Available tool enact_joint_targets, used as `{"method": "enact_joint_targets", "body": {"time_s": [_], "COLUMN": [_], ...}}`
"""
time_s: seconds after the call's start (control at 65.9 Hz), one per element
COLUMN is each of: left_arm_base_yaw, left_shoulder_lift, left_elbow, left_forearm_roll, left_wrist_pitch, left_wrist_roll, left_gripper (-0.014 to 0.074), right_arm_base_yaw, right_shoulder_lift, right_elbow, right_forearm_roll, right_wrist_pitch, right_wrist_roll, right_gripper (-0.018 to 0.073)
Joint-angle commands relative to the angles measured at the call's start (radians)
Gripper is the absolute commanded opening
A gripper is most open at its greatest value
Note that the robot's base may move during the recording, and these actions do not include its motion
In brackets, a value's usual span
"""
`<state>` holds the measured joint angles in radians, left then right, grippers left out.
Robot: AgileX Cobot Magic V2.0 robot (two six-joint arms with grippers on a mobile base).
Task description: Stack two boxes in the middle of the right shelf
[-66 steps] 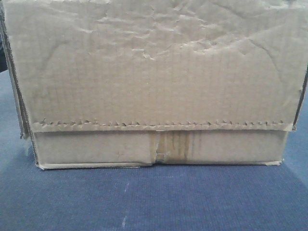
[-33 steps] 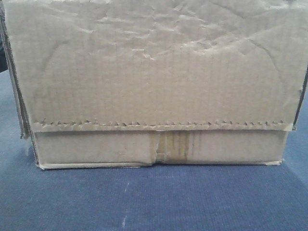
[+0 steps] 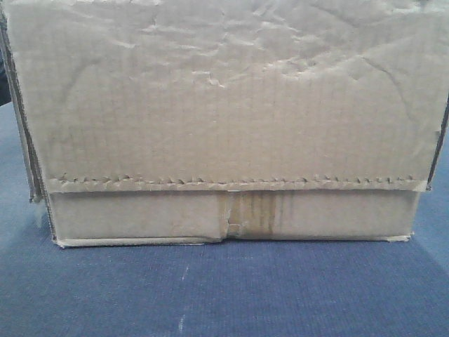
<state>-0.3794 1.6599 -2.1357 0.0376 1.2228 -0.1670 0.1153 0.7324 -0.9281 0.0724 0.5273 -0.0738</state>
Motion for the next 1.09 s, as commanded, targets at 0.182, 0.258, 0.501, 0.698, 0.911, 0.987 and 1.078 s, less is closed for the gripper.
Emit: {"method": "enact_joint_targets", "body": {"time_s": [0.182,0.258,0.501,0.698,0.911,0.987,1.078], "left_arm_base_yaw": [0.101,0.15,0.198,0.124,0.076,0.076,0.076], "left_shoulder_lift": [-0.112,-0.152,-0.212,-0.212,-0.195,-0.176,-0.142], "left_elbow": [0.062,0.133,0.375,0.534,0.603,0.607,0.607], "left_forearm_roll": [0.053,0.039,-0.067,-0.081,-0.081,-0.081,-0.081], "left_wrist_pitch": [-0.002,-0.002,-0.002,-0.002,-0.112,-0.11,-0.096], "left_wrist_roll": [0.07,0.081,0.093,0.093,0.093,0.093,0.093], "left_gripper": [0.0463,0.0463,0.0463,0.0463,0.0463,0.0463,0.0463], "right_arm_base_yaw": [0.048,0.068,0.141,0.154,0.154,0.154,0.154], "right_shoulder_lift": [0.127,0.18,0.361,0.475,0.568,0.596,0.63], "right_elbow": [-0.192,-0.257,-0.424,-0.439,-0.439,-0.439,-0.439], "right_forearm_roll": [-0.008,-0.008,-0.008,-0.008,0.026,0.046,0.053], "right_wrist_pitch": [0.134,0.191,0.341,0.408,0.423,0.423,0.423], "right_wrist_roll": [-0.002,-0.002,-0.006,-0.006,-0.006,-0.006,-0.006], "right_gripper": [0.0568,0.0568,0.0568,0.0568,0.0568,0.0568,0.0568]}}
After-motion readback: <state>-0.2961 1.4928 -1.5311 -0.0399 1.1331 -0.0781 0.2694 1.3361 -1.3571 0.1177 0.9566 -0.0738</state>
